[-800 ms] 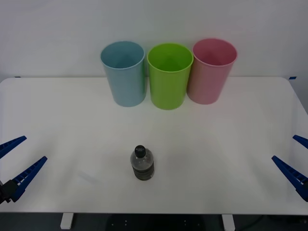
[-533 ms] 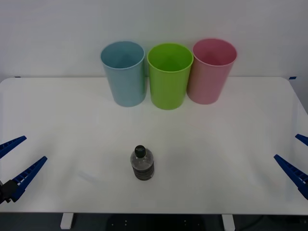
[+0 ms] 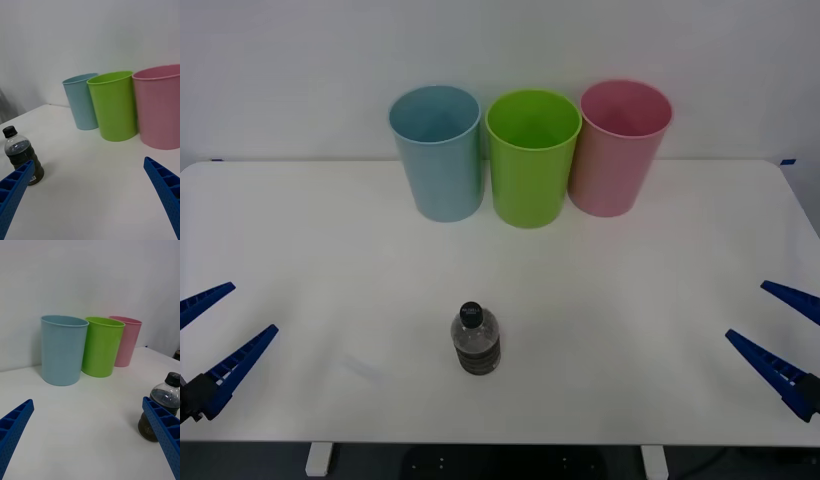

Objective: Grasp the object on the table and drop it into the matching bin: aluminum can to the light blue bin, PET bottle to the pink bin.

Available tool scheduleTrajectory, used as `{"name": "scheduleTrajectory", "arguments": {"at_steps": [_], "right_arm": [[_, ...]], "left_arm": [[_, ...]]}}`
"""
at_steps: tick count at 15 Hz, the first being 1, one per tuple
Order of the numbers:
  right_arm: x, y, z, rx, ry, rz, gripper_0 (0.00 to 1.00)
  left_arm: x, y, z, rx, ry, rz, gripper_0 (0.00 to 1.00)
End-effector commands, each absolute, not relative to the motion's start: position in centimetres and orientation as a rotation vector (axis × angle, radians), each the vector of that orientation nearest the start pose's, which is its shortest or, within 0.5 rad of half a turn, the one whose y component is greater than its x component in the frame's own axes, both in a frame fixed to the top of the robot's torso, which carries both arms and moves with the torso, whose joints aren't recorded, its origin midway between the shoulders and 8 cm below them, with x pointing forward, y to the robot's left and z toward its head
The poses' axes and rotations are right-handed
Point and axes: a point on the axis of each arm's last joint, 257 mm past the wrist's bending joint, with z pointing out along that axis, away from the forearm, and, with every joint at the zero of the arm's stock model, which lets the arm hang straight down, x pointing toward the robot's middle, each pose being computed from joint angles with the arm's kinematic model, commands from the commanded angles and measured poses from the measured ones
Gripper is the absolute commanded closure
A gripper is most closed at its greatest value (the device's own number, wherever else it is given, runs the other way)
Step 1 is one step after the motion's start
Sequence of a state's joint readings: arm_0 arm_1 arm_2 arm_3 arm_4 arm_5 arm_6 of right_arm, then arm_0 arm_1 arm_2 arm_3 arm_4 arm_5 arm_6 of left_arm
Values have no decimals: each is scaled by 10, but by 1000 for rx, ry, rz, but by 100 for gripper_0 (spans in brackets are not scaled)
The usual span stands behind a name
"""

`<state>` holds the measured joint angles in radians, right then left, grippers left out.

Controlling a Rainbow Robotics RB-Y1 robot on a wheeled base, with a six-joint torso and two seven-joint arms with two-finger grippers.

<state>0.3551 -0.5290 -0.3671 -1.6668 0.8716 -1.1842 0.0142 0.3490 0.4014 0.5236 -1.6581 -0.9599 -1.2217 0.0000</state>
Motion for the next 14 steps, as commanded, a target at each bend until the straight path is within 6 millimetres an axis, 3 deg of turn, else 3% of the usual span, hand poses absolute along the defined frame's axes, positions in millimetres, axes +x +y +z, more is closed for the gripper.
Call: {"name": "scheduleTrajectory", "arguments": {"at_steps": [1,5,9,14], "right_arm": [[347,-277,-175,-599,1446,702,0],[352,-246,-192,-716,1423,692,0],[363,-222,-225,-834,1390,664,0],[369,-185,-251,-926,1370,698,0]], "left_arm": [[342,330,-169,465,1441,-567,0],[342,330,-169,465,1441,-567,0],[342,330,-169,465,1441,-567,0],[342,330,-169,465,1441,-567,0]]}}
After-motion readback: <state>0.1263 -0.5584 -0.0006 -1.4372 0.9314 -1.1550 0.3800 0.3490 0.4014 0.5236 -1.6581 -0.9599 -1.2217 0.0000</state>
